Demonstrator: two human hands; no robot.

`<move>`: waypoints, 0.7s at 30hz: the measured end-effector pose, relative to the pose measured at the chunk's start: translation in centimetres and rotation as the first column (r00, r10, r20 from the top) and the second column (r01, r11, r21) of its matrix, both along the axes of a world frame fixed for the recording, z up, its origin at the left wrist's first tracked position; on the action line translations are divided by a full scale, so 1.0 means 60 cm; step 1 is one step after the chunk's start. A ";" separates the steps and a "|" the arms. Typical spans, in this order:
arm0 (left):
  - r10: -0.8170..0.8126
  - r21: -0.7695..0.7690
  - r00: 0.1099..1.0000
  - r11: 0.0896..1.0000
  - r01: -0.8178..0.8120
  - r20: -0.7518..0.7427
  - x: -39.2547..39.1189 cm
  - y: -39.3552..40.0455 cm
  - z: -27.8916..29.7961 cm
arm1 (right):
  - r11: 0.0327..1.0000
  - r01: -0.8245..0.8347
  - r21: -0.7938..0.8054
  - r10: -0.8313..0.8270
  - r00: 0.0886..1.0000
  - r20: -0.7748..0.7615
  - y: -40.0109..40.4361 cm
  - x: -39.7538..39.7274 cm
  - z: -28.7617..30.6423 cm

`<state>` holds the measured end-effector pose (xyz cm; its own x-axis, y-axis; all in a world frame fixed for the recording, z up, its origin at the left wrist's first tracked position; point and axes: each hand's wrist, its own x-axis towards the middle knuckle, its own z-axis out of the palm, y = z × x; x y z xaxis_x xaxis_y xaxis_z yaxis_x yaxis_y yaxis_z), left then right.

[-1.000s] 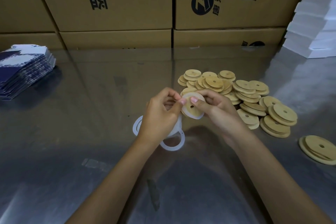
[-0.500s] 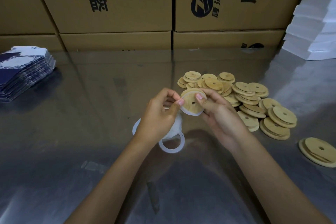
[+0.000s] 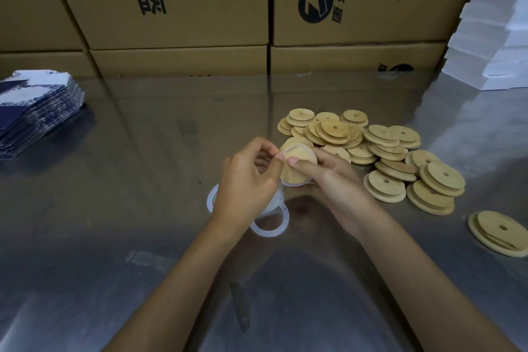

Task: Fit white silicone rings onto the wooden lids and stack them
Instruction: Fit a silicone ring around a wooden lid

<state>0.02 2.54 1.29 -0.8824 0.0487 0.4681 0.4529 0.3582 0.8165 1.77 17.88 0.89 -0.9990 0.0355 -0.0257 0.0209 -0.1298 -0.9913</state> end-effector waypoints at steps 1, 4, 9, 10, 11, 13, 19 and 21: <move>0.003 -0.015 1.000 1.000 -0.003 -0.006 0.001 0.000 0.000 | 1.000 0.011 0.022 -0.011 1.000 -0.015 0.000 0.000 0.000; 0.010 0.002 1.000 1.000 -0.010 0.014 -0.002 -0.001 0.002 | 0.997 0.021 0.074 -0.015 0.997 -0.081 0.004 0.000 0.001; -0.020 0.127 0.983 0.992 -0.003 0.184 -0.012 -0.004 0.004 | 0.988 -0.035 0.154 0.056 0.989 -0.134 0.010 -0.001 0.005; -0.029 0.146 0.976 0.989 -0.003 0.215 -0.013 -0.004 0.004 | 0.987 -0.040 0.155 0.061 0.989 -0.134 0.012 -0.002 0.005; -0.035 0.160 0.970 0.987 -0.004 0.239 -0.014 -0.004 0.004 | 0.988 -0.046 0.150 0.066 0.989 -0.135 0.014 -0.003 0.005; -0.039 0.170 0.962 0.985 -0.007 0.270 -0.014 -0.004 0.006 | 0.990 -0.054 0.134 0.072 0.988 -0.136 0.018 -0.003 0.005; -0.053 0.193 0.950 0.981 -0.008 0.309 -0.008 -0.003 0.011 | 0.975 -0.058 0.213 0.098 0.978 -0.185 0.027 -0.003 0.011; -0.064 0.174 0.960 0.985 0.017 0.272 -0.004 0.000 0.012 | 0.979 -0.064 0.191 0.099 0.979 -0.177 0.029 -0.003 0.012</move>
<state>-0.21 2.52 2.00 -0.9770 0.0289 0.2111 0.2126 0.1911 0.9583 1.60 19.62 1.62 -0.9855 -0.0593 0.1591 -0.1621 0.0492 -0.9855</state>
